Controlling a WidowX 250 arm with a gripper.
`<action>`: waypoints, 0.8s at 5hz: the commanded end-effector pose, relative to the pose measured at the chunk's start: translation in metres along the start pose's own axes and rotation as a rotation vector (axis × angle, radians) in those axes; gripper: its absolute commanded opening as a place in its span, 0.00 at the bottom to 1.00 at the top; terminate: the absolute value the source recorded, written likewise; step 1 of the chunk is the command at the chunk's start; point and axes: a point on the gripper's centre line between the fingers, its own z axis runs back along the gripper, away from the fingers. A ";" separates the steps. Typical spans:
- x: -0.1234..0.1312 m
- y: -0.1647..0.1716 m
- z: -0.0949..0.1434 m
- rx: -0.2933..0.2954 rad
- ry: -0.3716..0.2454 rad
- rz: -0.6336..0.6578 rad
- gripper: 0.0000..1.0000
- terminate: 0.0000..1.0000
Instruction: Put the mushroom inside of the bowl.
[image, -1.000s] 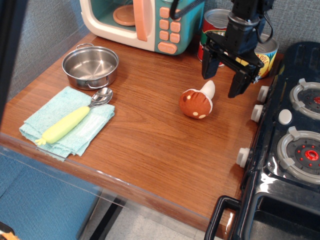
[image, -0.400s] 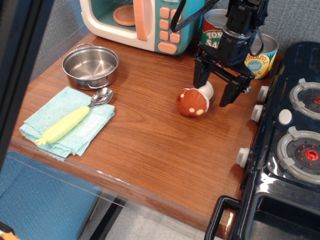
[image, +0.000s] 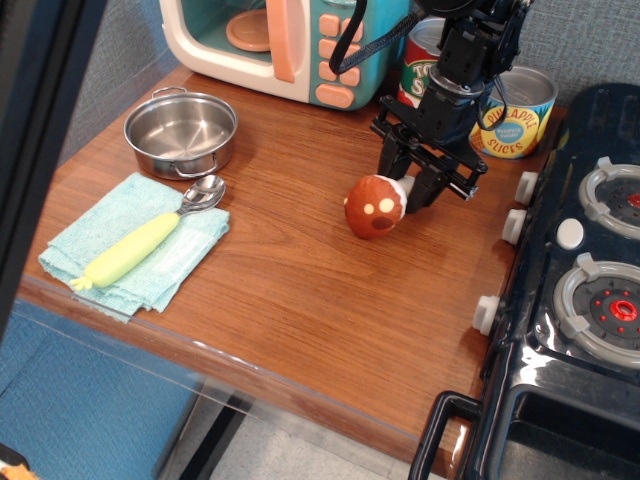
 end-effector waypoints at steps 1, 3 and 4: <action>-0.023 0.057 0.085 0.136 -0.178 -0.019 0.00 0.00; -0.087 0.147 0.103 0.111 -0.193 0.226 0.00 0.00; -0.108 0.185 0.088 0.076 -0.177 0.309 0.00 0.00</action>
